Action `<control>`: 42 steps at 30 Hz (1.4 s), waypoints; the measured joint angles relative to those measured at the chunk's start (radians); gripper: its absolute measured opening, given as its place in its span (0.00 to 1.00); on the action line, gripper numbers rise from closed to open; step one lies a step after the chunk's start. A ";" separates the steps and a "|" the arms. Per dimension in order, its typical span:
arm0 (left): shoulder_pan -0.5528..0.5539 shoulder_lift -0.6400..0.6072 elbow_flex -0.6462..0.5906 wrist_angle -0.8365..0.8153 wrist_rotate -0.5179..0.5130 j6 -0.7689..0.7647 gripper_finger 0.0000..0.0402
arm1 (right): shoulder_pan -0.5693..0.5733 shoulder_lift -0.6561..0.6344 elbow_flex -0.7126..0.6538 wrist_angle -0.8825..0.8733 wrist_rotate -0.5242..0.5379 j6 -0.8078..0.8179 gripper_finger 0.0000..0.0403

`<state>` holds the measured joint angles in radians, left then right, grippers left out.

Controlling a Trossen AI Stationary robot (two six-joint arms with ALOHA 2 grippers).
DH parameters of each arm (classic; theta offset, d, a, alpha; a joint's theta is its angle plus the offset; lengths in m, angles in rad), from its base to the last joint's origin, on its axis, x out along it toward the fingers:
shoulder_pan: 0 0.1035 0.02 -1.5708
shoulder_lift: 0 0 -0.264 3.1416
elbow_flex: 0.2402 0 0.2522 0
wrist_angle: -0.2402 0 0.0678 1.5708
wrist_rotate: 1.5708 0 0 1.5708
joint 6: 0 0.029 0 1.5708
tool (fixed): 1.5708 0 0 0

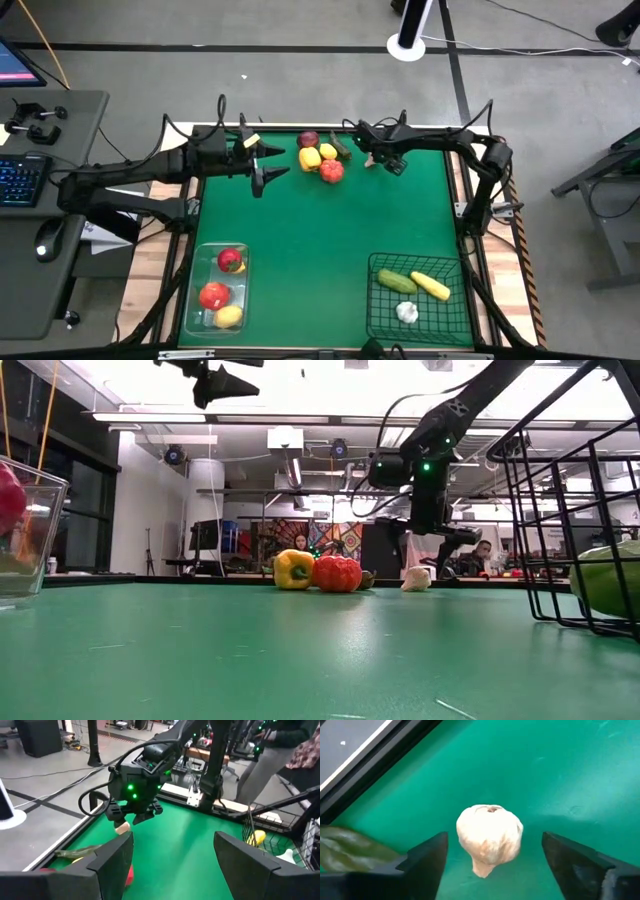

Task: Sort produce into baskets
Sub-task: Put the garlic into the wire basket

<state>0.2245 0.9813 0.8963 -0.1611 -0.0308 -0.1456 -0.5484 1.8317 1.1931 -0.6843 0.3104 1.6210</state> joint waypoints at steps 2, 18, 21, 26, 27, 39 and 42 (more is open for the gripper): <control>0.000 0.000 0.000 -0.004 0.000 -0.002 0.65 | 0.000 0.000 0.000 -0.006 -0.001 0.027 0.70; 0.000 0.000 0.000 0.002 -0.001 -0.020 0.65 | 0.028 -0.009 0.000 -0.026 -0.034 0.023 0.35; 0.000 0.000 0.000 0.002 0.022 0.018 0.65 | 0.051 -0.038 0.000 -0.026 -0.031 -0.033 0.27; -0.001 0.000 0.000 -0.003 0.071 0.051 0.65 | 0.094 -0.129 0.000 -0.041 0.003 -0.155 0.23; -0.001 0.000 0.000 -0.003 0.071 0.051 0.65 | 0.102 -0.153 0.000 -0.047 0.005 -0.177 0.22; 0.000 0.000 0.000 0.000 0.059 -0.037 0.65 | 0.337 -0.507 0.000 -0.087 -0.046 -0.567 0.22; 0.000 0.000 0.000 0.002 0.043 -0.120 0.65 | 0.440 -0.587 0.000 -0.090 -0.087 -0.619 0.22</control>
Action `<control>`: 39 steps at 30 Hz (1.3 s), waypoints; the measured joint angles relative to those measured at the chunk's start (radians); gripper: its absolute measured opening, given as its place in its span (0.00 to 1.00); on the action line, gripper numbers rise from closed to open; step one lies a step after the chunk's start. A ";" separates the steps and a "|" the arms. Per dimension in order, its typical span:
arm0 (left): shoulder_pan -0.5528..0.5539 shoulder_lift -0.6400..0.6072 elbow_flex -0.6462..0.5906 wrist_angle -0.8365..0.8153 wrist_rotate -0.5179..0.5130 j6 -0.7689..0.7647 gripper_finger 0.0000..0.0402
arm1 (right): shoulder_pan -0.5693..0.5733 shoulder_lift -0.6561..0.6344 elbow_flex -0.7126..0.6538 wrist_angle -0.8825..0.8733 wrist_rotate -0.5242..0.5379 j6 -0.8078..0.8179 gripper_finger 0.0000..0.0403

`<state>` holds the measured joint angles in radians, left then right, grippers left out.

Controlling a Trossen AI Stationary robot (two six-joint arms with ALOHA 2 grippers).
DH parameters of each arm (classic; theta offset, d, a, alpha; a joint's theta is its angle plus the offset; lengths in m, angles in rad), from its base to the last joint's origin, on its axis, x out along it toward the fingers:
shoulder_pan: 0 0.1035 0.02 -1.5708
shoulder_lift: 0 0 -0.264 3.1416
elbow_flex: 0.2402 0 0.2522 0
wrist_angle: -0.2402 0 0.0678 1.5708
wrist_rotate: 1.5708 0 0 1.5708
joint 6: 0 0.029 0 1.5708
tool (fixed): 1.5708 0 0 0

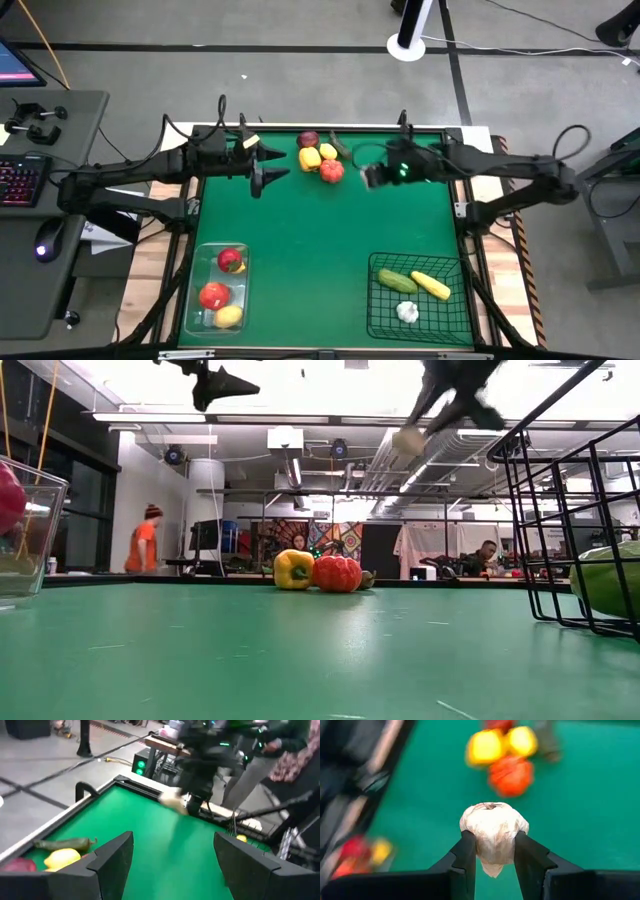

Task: Sort produce into baskets
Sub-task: Put the garlic into the wire basket, then put the yellow bell pepper into the wire basket

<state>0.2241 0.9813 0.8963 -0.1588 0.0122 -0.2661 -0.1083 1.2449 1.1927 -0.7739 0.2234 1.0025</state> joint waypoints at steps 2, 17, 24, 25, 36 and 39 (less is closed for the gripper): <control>0.000 0.000 0.000 0.001 -0.004 -0.051 0.65 | 0.082 -0.040 0.000 0.000 -0.019 -0.031 0.22; -0.124 0.003 0.000 0.122 -0.160 -0.411 0.65 | 0.765 0.011 -0.012 0.000 -0.034 0.188 0.23; -0.190 0.053 0.000 0.185 -0.246 -0.446 0.65 | 0.898 0.135 -0.012 0.002 -0.066 0.309 0.23; -0.191 0.065 0.000 0.201 -0.249 -0.440 0.65 | 0.902 0.150 -0.012 0.003 -0.061 0.319 0.24; -0.083 0.236 0.225 -0.114 -0.224 -0.132 0.65 | 0.872 0.206 -0.012 0.062 -0.077 0.326 0.62; 0.029 0.331 0.360 -0.362 -0.197 -0.029 0.65 | 0.841 0.206 -0.005 0.069 -0.069 0.339 0.72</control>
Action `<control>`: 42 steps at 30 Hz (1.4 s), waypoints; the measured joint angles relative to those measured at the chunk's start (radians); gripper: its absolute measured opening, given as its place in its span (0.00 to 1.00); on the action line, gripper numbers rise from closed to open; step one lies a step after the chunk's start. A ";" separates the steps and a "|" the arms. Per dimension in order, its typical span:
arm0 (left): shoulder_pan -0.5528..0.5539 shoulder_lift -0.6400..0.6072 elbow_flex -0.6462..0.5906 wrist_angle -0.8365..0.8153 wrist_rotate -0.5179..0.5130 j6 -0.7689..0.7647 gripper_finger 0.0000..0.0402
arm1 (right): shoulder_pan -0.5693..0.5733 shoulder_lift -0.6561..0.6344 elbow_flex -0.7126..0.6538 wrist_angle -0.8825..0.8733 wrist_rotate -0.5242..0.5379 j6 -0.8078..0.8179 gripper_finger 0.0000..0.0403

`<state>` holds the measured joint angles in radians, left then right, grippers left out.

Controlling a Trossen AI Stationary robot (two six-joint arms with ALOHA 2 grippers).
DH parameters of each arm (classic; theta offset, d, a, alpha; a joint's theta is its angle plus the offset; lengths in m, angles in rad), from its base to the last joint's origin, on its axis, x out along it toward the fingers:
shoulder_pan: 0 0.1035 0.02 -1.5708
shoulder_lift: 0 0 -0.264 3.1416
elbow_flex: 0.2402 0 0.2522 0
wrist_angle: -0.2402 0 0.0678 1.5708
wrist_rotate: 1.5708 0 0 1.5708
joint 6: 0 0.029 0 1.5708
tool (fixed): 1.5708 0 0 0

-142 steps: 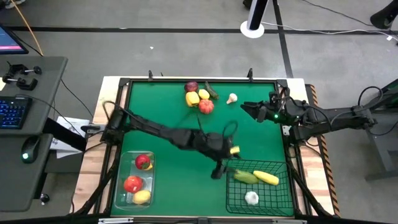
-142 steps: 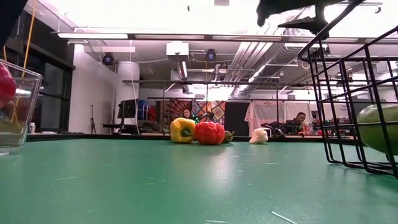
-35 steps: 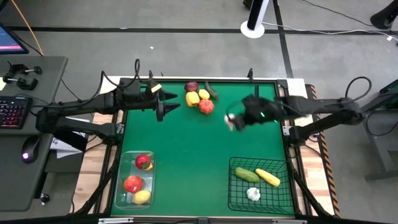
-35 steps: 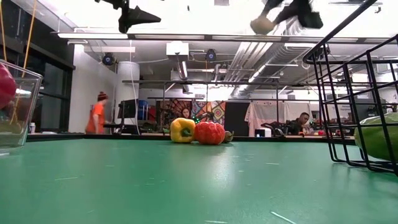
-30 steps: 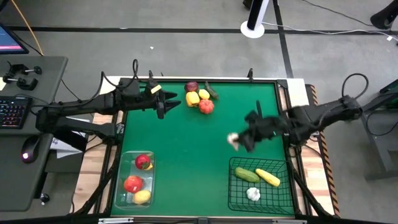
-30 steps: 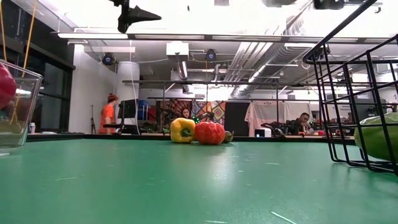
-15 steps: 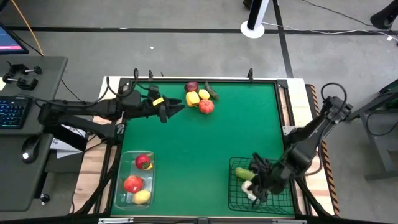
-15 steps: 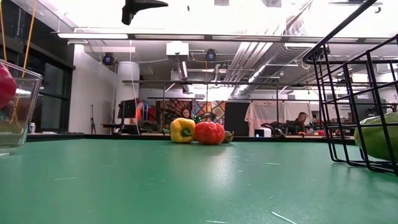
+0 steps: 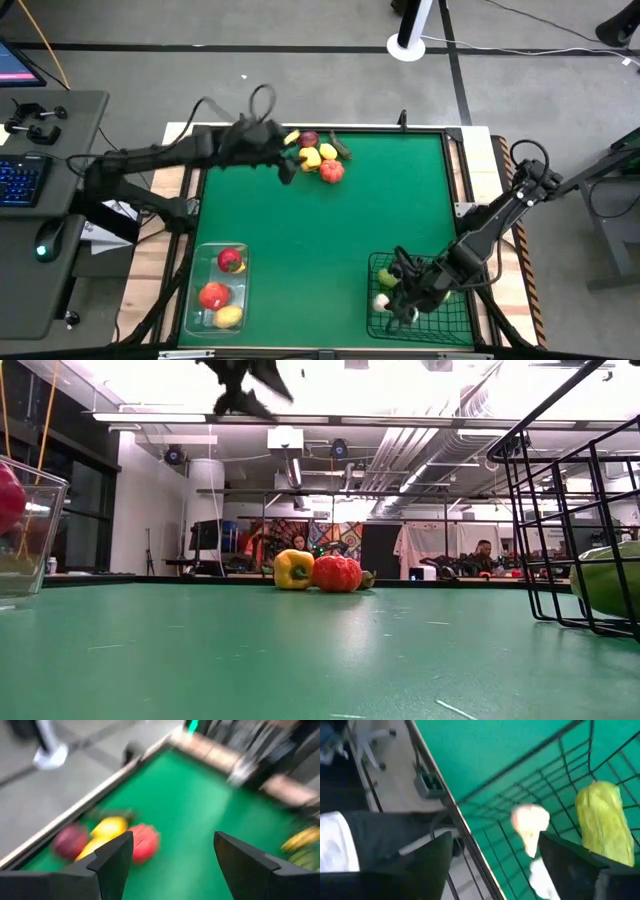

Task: Sort produce into baskets
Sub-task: Put the yellow bell pepper into the wire basket

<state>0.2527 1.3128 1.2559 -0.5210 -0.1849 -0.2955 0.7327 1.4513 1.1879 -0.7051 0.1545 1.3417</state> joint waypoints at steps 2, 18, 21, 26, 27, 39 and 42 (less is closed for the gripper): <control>0.090 0.086 0.079 -0.139 0.069 0.010 0.65 | -0.029 -0.001 0.002 0.010 0.033 0.043 0.76; 0.250 0.635 0.390 -0.348 0.164 0.308 0.57 | -0.175 -0.001 0.004 0.025 0.074 0.099 0.79; 0.250 0.666 0.415 -0.310 0.105 0.334 0.52 | -0.184 -0.001 0.004 0.021 0.074 0.095 0.79; 0.259 0.706 0.417 -0.271 0.093 0.349 0.24 | -0.190 -0.001 0.004 0.001 0.074 0.089 0.79; 0.262 0.712 0.415 -0.273 0.092 0.342 0.14 | -0.190 -0.001 0.004 0.001 0.075 0.089 0.79; 0.314 0.729 0.403 -0.266 0.101 0.256 0.00 | -0.190 -0.001 0.004 -0.059 0.123 0.071 0.79; 0.316 0.726 0.404 -0.254 0.109 0.244 0.00 | -0.190 -0.001 0.004 -0.071 0.125 0.071 0.79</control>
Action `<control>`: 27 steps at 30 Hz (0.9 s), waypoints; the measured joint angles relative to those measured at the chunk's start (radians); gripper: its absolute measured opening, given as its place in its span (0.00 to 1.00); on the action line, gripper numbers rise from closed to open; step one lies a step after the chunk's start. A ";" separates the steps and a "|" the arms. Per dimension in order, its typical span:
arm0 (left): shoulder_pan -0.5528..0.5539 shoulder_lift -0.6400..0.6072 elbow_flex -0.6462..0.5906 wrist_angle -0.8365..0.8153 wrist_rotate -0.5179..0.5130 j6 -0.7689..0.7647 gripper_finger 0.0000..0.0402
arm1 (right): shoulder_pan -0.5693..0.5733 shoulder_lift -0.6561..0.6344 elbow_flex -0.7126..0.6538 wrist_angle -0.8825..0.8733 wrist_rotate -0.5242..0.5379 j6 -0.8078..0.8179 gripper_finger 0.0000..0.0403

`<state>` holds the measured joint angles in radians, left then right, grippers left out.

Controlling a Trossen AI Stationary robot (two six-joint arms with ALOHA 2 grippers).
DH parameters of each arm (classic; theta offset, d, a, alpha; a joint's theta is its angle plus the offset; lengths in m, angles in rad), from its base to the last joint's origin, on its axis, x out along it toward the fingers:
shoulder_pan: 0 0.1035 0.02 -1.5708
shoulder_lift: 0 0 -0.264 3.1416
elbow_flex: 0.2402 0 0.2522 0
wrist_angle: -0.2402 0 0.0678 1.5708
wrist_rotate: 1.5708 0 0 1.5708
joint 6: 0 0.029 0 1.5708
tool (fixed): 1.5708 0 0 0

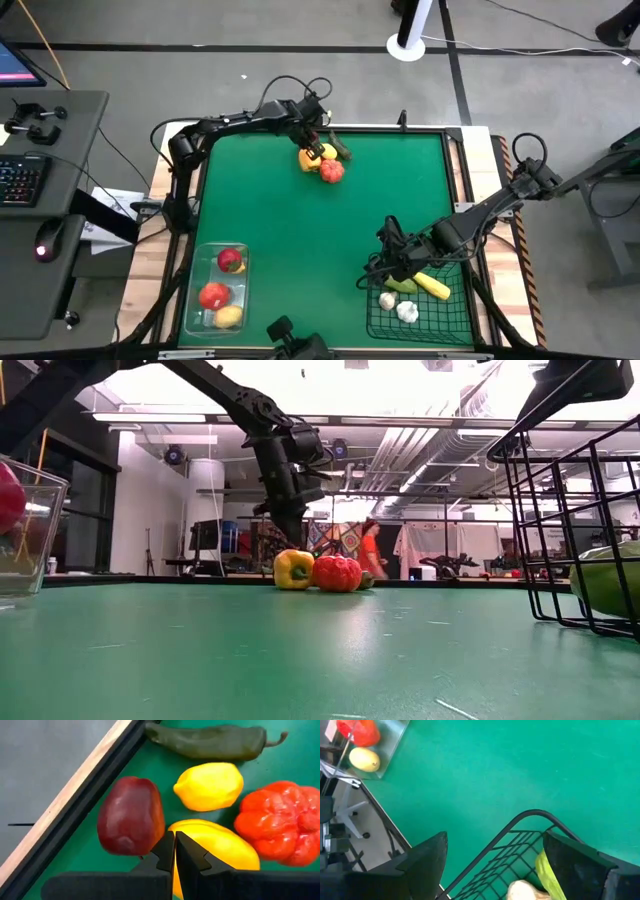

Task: Sort produce into baskets
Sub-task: Put the yellow bell pepper into the wire basket

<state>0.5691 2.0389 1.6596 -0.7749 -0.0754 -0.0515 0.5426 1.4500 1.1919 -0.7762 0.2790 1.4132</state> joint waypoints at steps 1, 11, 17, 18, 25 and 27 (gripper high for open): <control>-0.001 -0.001 0.000 -0.007 0.003 0.000 0.00 | 0.000 0.000 0.000 -0.002 0.000 0.000 0.79; -0.039 -0.001 -0.128 0.019 0.020 -0.081 0.00 | 0.000 0.000 0.000 -0.006 0.001 0.001 0.79; -0.134 -0.009 -0.175 -0.028 0.041 -0.099 0.00 | 0.000 0.000 0.000 -0.006 0.002 0.003 0.79; -0.156 -0.009 -0.184 -0.039 0.041 -0.102 0.00 | 0.000 0.000 0.000 -0.006 0.002 0.002 0.79; -0.358 -0.009 -0.242 -0.037 0.090 -0.153 0.00 | 0.001 0.000 0.000 -0.010 0.002 0.000 0.79; -0.416 -0.009 -0.244 -0.036 0.099 -0.180 0.00 | 0.001 0.000 0.000 -0.010 0.002 0.000 0.79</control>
<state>0.1535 2.0303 1.4158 -0.8107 0.0232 -0.2311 0.5438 1.4502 1.1919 -0.7863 0.2812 1.4133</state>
